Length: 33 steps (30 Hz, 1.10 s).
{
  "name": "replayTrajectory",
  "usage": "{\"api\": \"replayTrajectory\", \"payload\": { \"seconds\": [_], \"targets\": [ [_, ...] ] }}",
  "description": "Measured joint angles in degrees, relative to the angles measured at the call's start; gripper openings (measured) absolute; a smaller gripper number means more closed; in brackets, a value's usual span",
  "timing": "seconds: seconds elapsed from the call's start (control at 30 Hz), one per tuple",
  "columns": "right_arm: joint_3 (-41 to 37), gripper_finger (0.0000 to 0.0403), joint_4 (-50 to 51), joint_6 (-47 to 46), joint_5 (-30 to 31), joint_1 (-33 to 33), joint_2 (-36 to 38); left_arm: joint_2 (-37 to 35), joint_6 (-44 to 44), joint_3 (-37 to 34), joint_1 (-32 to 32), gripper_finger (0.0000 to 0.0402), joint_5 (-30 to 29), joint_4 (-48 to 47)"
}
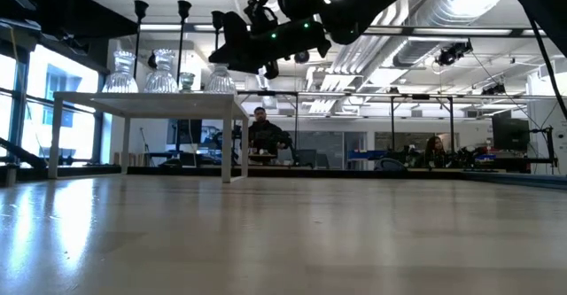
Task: Pick & Place candle stick holders
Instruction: Put the transparent glass candle holder on the shelf aligned with the other transparent glass candle holders
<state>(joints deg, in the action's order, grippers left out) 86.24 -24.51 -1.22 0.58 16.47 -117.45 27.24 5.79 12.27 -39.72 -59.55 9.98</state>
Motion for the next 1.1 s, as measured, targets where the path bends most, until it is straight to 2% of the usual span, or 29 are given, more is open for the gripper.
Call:
{"api": "replayTrajectory", "payload": {
  "seconds": [0.43,0.57,0.83,1.1],
  "targets": [
    [0.0,0.0198,0.3,0.9,0.6,-0.4,0.0,0.0,0.0,0.0,0.0,0.0003,0.0,0.0],
    [0.0,0.0227,0.1,1.2,2.6,-0.5,0.0,0.0,0.0,0.0,0.0,0.0003,0.3,-0.2],
    [0.0,0.0285,-2.5,1.7,2.4,-1.0,0.5,0.0,0.0,0.0,0.0,0.0003,0.4,-0.6],
    [-0.1,0.0287,-2.5,7.5,5.4,-2.8,4.1,0.0,0.0,0.0,0.0,0.0003,0.7,-0.6]
  ]
}}
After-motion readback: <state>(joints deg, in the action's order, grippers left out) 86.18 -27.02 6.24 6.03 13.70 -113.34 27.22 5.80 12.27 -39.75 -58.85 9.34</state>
